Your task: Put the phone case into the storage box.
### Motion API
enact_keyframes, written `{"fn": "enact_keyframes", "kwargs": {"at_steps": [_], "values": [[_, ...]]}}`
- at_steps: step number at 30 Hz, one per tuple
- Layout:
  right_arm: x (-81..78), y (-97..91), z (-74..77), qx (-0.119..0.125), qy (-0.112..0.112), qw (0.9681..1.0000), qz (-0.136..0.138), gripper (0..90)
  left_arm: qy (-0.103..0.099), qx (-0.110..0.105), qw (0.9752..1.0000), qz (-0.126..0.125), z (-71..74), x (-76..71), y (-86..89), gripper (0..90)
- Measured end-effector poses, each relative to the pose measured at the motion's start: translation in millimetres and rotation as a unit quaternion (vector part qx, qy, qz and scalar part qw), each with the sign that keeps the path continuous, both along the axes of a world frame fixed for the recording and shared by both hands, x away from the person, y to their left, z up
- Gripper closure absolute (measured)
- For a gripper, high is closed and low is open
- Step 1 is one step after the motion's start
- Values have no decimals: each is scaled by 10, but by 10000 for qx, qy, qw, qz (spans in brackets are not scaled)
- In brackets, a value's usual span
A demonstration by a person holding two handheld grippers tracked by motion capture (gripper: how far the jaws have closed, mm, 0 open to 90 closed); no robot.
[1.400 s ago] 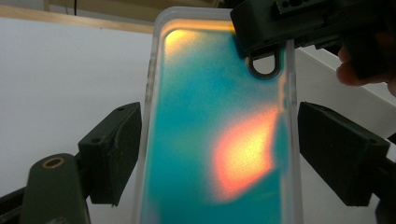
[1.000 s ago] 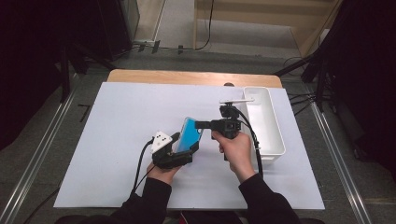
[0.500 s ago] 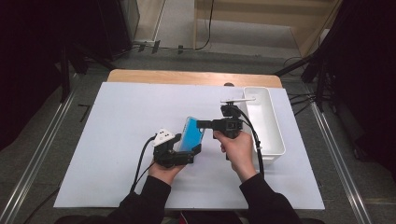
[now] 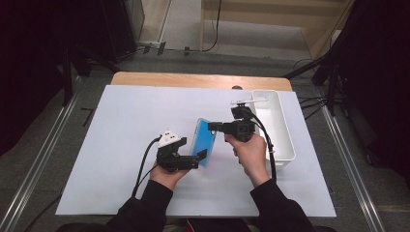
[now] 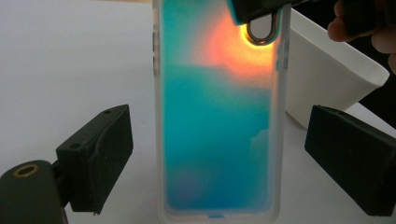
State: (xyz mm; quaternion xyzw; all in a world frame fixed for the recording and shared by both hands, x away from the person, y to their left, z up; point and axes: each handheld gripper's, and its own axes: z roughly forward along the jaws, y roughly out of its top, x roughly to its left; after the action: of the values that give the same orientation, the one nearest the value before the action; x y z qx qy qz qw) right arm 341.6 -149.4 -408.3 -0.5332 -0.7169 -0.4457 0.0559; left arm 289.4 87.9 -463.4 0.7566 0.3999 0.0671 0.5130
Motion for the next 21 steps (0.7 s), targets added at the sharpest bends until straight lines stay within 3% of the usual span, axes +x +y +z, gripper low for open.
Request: {"fn": "enact_keyframes", "kwargs": {"at_steps": [7, 10, 15, 21], "values": [[-9, -6, 10, -139, -149, 9998, 52, 775, 183, 51, 9998, -107, 35, 20, 28, 78], [-22, -4, 22, -242, -351, 9990, 129, 775, 202, 34, 9997, -160, 72, 39, 54, 78], [-43, -26, 49, -386, -609, 9967, 374, 775, 179, 99, 9993, -323, 154, 73, 104, 79], [-49, -69, 102, -496, -797, 9935, 646, 775, 332, 155, 9975, -608, 229, 124, 161, 84]]}}
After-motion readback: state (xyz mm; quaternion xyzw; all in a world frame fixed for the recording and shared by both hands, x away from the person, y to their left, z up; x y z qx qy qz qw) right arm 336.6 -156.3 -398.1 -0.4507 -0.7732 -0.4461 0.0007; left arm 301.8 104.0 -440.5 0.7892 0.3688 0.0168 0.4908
